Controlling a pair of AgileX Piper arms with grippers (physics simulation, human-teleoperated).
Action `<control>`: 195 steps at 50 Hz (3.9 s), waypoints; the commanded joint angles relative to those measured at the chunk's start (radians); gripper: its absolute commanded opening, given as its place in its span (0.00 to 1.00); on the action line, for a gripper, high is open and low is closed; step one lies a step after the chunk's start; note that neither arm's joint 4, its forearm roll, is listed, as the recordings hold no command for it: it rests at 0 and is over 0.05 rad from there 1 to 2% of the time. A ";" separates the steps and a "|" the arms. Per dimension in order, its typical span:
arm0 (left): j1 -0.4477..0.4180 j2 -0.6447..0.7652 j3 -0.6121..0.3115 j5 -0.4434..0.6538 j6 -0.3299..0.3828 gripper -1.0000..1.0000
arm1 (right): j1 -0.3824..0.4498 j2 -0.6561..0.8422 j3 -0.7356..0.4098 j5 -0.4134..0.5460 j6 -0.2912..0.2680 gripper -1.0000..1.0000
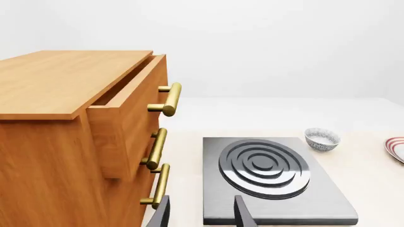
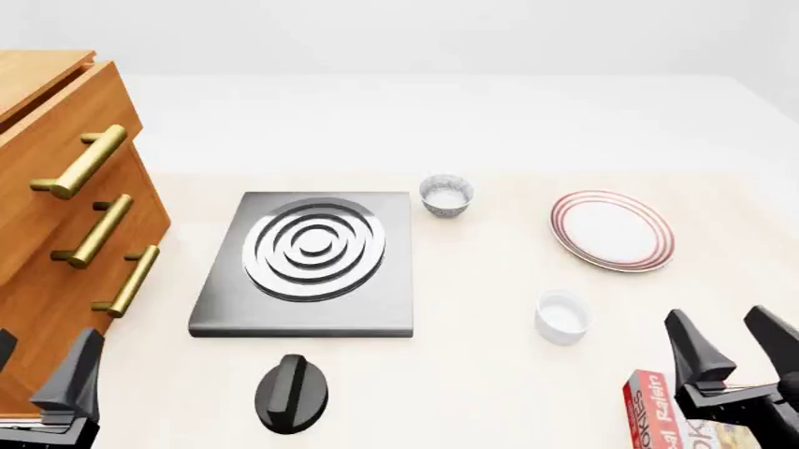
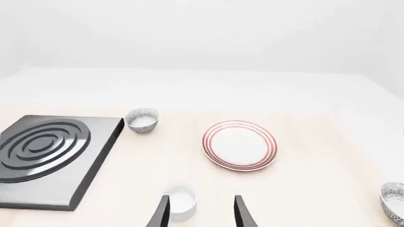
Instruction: Pick the akita bowl next to the cookies box and place it on the plate.
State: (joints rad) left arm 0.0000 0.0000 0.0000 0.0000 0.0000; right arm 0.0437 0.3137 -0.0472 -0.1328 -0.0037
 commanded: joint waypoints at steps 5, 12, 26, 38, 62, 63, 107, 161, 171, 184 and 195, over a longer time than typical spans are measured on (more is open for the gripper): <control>0.000 0.000 0.000 0.000 0.000 1.00 | 0.008 0.144 -0.178 0.186 0.011 1.00; 0.000 0.000 0.000 0.000 0.000 1.00 | -0.014 0.205 -0.305 0.338 -0.057 1.00; 0.000 0.000 0.000 0.000 0.000 1.00 | -0.117 0.335 -0.443 0.489 -0.083 1.00; 0.000 0.000 0.000 0.000 0.000 1.00 | -0.243 0.431 -0.581 0.610 -0.081 1.00; 0.000 0.000 0.000 0.000 0.000 1.00 | -0.468 0.616 -0.801 0.748 -0.055 1.00; 0.000 0.000 0.000 0.000 0.000 1.00 | -0.468 0.616 -0.802 0.748 -0.055 1.00; 0.000 0.000 0.000 0.000 0.000 1.00 | -0.815 1.063 -1.237 0.935 -0.084 1.00; 0.000 0.000 0.000 0.000 0.000 1.00 | -0.957 1.436 -1.754 1.162 -0.111 1.00; 0.000 0.000 0.000 0.000 0.000 1.00 | -0.951 1.497 -1.827 1.187 -0.105 1.00; 0.000 0.000 0.000 0.000 0.000 1.00 | -0.942 1.579 -1.837 1.148 -0.093 1.00; 0.000 0.000 0.000 0.000 0.000 1.00 | -0.926 1.652 -1.907 1.154 -0.102 1.00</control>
State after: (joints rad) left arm 0.0000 0.0000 0.0000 0.0000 0.0000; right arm -0.8943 1.9024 -1.9038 1.0212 -0.1016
